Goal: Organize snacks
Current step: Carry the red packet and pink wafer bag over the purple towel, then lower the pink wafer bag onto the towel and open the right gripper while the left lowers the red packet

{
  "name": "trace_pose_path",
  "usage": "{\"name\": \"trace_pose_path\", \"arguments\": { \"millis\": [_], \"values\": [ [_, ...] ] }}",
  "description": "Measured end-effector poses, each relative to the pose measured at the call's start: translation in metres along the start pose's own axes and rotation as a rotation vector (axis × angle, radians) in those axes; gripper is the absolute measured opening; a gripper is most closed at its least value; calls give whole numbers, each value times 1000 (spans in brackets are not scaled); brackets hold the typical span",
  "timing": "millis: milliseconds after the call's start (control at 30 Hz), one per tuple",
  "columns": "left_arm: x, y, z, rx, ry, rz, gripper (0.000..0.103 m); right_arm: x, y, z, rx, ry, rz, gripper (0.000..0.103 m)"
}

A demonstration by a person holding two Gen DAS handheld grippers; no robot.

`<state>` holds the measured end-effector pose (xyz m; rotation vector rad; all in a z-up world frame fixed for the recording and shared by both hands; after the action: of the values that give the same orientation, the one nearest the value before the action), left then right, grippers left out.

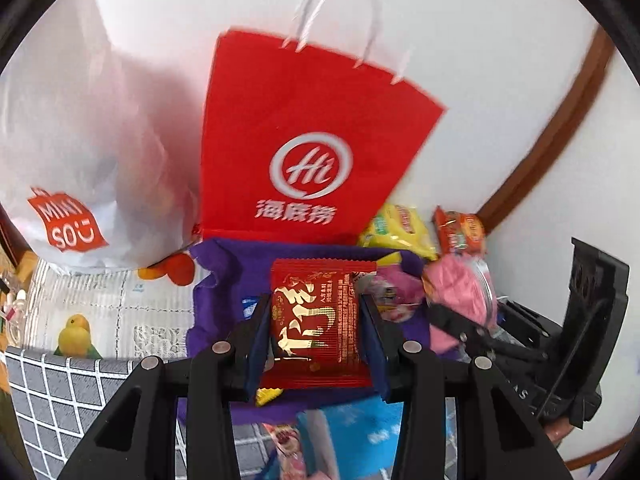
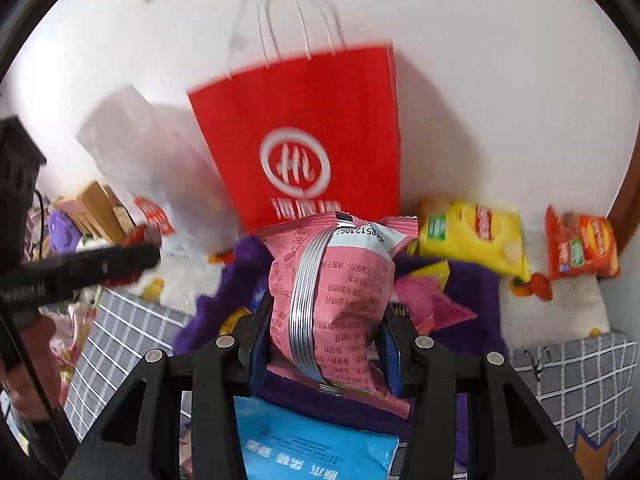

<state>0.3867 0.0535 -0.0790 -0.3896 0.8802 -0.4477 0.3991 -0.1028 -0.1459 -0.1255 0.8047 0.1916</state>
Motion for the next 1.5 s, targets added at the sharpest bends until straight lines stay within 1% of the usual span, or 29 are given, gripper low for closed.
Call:
{"name": "trace_pose_path", "arguments": {
  "millis": [67, 133, 167, 267, 367, 533, 633, 767, 933, 1233, 1333, 1400, 1500],
  "values": [
    [11, 14, -5, -30, 14, -2, 40, 10, -4, -3, 0, 20, 0, 45],
    [21, 28, -11, -53, 58, 23, 40, 15, -5, -7, -16, 41, 18, 45],
    [22, 33, -12, -62, 63, 29, 40, 16, -6, -8, -25, 47, 17, 45],
    [18, 44, -10, -100, 44, 25, 40, 20, -11, -11, -29, 70, -4, 45],
    [14, 47, -10, -95, 34, 37, 40, 27, -7, -19, -84, 112, 7, 45],
    [15, 49, -10, -92, 37, 35, 40, 48, -4, -34, -131, 208, -41, 45],
    [16, 49, -10, -92, 43, 33, 40, 56, -6, -41, -144, 242, -61, 45],
    [18, 47, -10, -84, 47, 29, 40, 61, -12, -42, -137, 254, -94, 45],
    [27, 45, -15, -78, 72, 31, 40, 69, -14, -45, -117, 290, -77, 46],
    [34, 44, -20, -69, 94, 37, 40, 81, -17, -47, -106, 294, -111, 46],
    [35, 43, -20, -64, 92, 37, 40, 83, -19, -47, -81, 292, -101, 46],
    [36, 43, -20, -65, 96, 38, 40, 85, -18, -48, -87, 296, -100, 46],
    [38, 44, -21, -68, 100, 39, 40, 89, -17, -49, -99, 299, -125, 46]
  ]
}}
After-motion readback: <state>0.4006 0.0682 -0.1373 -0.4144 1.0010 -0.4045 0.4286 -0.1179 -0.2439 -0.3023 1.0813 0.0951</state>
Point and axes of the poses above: each gripper's, at about its wrist camera, not at the fingertips, and x roughly the way its jaws point, y to its left, z to its top, the point moved 7 cm from there along x, roughly the way its jaws point, and after that the axes turned 15 degrees about -z, right-handed, at the moved point
